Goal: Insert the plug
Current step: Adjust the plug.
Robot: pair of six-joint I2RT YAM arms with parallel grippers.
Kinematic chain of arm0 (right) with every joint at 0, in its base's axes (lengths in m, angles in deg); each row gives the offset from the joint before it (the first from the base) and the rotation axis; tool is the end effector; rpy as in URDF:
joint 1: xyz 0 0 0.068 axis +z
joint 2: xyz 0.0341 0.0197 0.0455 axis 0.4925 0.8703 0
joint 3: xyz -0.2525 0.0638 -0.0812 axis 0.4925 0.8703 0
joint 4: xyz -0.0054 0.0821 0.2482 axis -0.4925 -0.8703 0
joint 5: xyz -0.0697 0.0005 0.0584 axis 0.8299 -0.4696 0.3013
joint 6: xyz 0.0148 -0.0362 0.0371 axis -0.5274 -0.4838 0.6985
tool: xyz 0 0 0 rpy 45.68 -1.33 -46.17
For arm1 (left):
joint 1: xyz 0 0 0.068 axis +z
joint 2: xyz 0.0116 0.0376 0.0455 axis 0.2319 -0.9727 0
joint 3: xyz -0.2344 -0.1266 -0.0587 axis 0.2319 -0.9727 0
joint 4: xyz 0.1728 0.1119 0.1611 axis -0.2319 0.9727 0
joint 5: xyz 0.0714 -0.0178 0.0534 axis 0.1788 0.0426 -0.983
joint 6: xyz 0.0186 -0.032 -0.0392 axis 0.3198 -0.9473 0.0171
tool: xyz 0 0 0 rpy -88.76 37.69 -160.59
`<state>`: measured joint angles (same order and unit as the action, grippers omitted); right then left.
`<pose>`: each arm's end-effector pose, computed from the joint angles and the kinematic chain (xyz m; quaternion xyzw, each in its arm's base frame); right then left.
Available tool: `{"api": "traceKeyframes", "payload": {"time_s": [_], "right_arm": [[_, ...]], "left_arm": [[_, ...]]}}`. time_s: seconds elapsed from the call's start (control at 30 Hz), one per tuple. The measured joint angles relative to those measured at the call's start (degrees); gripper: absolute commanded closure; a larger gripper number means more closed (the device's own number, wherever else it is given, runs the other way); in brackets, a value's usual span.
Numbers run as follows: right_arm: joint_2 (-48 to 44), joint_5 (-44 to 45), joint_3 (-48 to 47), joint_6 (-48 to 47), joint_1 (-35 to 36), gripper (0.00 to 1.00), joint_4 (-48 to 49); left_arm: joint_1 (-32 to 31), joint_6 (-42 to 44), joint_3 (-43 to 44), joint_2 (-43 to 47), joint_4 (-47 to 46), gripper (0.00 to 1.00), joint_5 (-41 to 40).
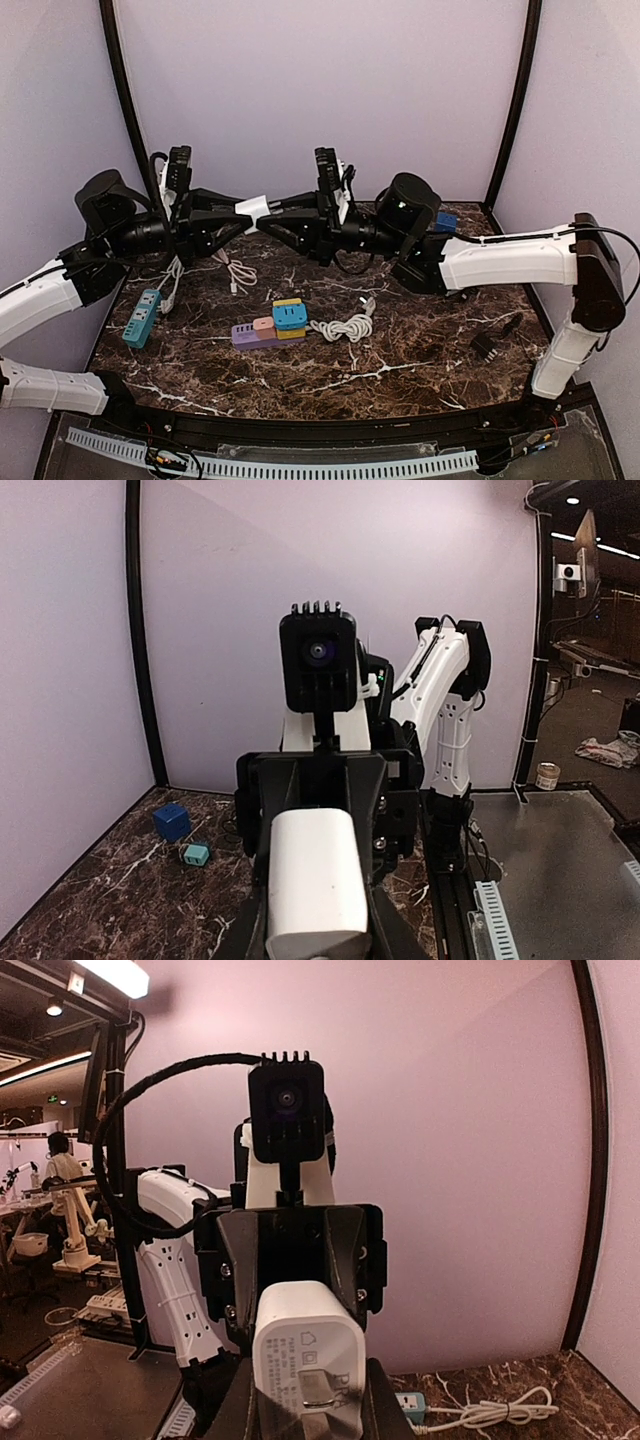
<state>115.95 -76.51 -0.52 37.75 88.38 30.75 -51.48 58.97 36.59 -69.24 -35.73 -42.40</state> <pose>0.1877 0.3492 0.3494 -0.4222 0.4000 0.6057 0.5430 0.1598 -0.1556 0.3880 0.4404 0.4676 -0.4705 0.6050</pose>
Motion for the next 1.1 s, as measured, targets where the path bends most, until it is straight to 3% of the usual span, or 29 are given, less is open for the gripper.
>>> {"api": "traceKeyframes", "payload": {"time_s": [0.03,0.1,0.23,0.3,0.4,0.57,0.77,0.9,1.1], "right_arm": [[-0.44,-0.28,-0.04,-0.94,0.00,1.00,-1.90],[-2.14,-0.35,-0.52,-4.22,0.00,1.00,-8.46],[-7.74,3.65,-0.96,-12.31,0.00,1.00,-28.81],[-10.14,7.02,-1.20,-14.95,0.02,1.00,-38.27],[-11.23,14.97,-4.22,-17.79,0.50,1.00,-54.34],[-9.18,25.97,-9.86,-20.85,4.11,1.00,-70.97],[-6.95,30.05,-14.95,-24.30,8.66,1.00,-75.58],[-6.49,30.60,-15.54,-26.60,9.81,1.00,-75.91],[-6.29,29.07,-15.54,-28.41,10.10,1.00,-75.43]], "left_arm": [[0.00,0.37,-0.13,0.11,0.57,0.58,-0.17],[-0.07,2.21,-0.48,0.46,2.71,0.33,-1.11],[-0.20,12.46,-0.68,2.60,13.99,0.23,-5.92],[-0.20,18.84,-0.66,3.58,21.03,0.25,-7.45],[-0.83,27.10,-0.17,3.67,30.47,0.38,-9.64],[-5.05,34.99,0.85,1.55,37.03,0.45,-15.39],[-11.13,35.43,0.87,-1.27,36.76,0.50,-19.61],[-11.65,32.02,0.92,-2.32,34.88,0.58,-20.96],[-11.72,28.44,0.96,-2.47,32.30,0.64,-20.90]]}}
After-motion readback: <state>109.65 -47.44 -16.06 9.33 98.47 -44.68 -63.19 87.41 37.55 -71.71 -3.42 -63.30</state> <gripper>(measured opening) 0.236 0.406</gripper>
